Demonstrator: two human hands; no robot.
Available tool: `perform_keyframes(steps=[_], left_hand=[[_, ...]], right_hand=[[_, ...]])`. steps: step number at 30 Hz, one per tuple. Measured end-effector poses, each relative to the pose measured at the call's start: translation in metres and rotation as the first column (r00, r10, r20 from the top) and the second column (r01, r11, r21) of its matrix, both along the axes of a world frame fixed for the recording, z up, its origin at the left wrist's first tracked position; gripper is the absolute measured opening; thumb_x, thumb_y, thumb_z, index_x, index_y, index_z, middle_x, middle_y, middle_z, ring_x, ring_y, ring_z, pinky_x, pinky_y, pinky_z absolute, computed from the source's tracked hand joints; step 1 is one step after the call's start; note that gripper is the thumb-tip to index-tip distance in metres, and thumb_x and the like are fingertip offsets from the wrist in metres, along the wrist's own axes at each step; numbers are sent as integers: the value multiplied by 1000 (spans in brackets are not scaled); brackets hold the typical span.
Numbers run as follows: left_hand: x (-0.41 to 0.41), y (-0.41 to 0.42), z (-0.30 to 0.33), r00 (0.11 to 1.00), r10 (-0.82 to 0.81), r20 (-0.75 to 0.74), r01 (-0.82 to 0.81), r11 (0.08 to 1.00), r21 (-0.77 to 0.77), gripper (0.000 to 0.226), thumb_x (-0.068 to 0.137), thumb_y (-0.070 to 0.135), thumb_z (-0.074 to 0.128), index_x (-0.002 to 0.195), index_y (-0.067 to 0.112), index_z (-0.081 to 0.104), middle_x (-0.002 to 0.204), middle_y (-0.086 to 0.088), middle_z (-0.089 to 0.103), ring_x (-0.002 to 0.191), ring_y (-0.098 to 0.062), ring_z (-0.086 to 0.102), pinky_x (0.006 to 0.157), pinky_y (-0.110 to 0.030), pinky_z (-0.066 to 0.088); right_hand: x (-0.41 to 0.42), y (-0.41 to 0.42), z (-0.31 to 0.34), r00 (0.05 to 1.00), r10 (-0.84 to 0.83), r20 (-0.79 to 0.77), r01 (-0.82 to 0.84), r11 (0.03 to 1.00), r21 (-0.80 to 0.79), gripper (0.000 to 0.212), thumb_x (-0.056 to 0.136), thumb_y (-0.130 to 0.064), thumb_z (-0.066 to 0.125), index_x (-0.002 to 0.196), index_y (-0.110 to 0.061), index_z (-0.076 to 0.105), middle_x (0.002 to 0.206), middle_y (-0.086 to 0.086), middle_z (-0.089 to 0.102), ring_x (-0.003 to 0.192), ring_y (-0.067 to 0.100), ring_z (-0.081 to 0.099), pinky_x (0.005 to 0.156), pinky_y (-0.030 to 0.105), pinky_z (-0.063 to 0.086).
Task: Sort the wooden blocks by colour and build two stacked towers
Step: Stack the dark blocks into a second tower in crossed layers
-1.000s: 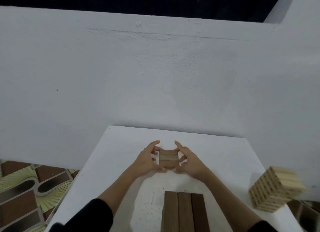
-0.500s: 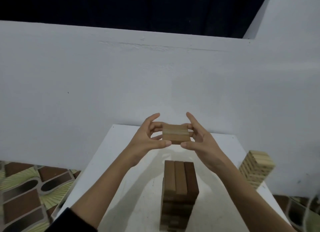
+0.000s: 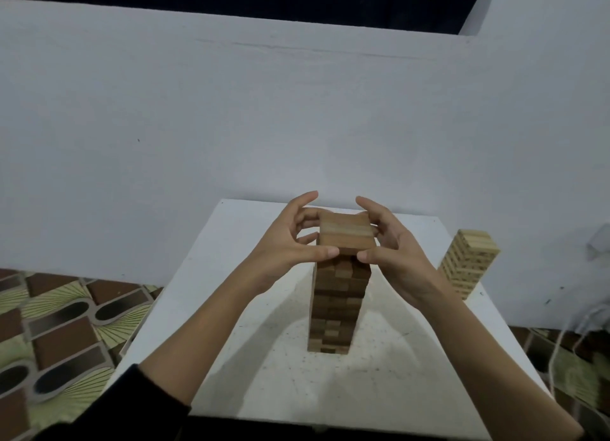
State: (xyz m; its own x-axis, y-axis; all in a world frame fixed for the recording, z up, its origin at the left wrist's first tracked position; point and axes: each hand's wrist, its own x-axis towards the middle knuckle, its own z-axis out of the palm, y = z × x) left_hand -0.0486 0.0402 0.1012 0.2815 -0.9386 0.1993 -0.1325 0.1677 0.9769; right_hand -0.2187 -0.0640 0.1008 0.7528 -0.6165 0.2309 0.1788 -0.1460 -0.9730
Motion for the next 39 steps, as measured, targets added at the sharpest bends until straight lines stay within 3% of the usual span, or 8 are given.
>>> perform_keyframes(steps=[9, 16, 20, 24, 30, 36, 39], left_hand=[[-7, 1, -5, 1000, -16, 24, 15, 999, 29, 87, 62, 16, 78, 138, 26, 37, 121, 3, 59, 118, -6, 53, 107, -41, 42], [-6, 2, -9, 999, -31, 35, 29, 999, 43, 86, 63, 16, 77, 138, 26, 37, 122, 1, 57, 119, -9, 53, 108, -44, 40], [-7, 3, -10, 998, -49, 45, 47, 998, 38, 85, 64, 15, 76, 138, 26, 36, 122, 3, 55, 118, -7, 53, 107, -41, 41], [-6, 4, -12, 996, -74, 51, 72, 997, 34, 86, 66, 15, 75, 141, 25, 33, 125, 5, 52, 119, -5, 51, 106, -34, 42], [-8, 4, -12, 983, -107, 149, 100, 993, 59, 92, 64, 24, 77, 141, 34, 26, 130, 8, 45, 124, -3, 45, 104, -20, 39], [-9, 4, -13, 977, -94, 191, 83, 995, 62, 90, 65, 29, 76, 138, 38, 23, 126, 13, 44, 122, -1, 45, 101, -15, 39], [-9, 4, -14, 977, -85, 198, 74, 995, 60, 89, 66, 29, 76, 138, 38, 23, 127, 11, 44, 124, -3, 44, 105, -20, 38]], right_hand=[[-5, 4, -7, 1000, -2, -13, 2, 1000, -1, 81, 48, -22, 70, 127, -30, 49, 107, -3, 53, 107, 12, 51, 85, 25, 45], [-5, 4, -9, 998, -15, -68, 11, 998, -59, 82, 48, -24, 71, 127, -33, 48, 108, -4, 52, 111, 14, 50, 110, 48, 32], [-5, 4, -11, 997, -10, -81, 4, 997, -78, 81, 50, -26, 72, 127, -37, 48, 110, -4, 51, 111, 13, 49, 111, 50, 31], [-6, 5, -9, 997, 13, -71, -18, 997, -70, 84, 51, -29, 74, 129, -38, 43, 112, -3, 49, 110, 13, 49, 100, 37, 42], [-10, 4, -10, 991, 4, -134, -27, 985, -168, 86, 56, -33, 79, 130, -47, 38, 121, -7, 49, 122, 11, 46, 112, 57, 24], [-13, 5, -6, 981, -45, -189, -11, 957, -288, 91, 60, -41, 79, 137, -46, 32, 123, -4, 49, 126, 14, 43, 115, 50, 23], [-12, 5, -5, 977, -55, -206, -11, 952, -306, 93, 59, -43, 79, 139, -44, 30, 123, -4, 48, 126, 14, 43, 115, 49, 25]])
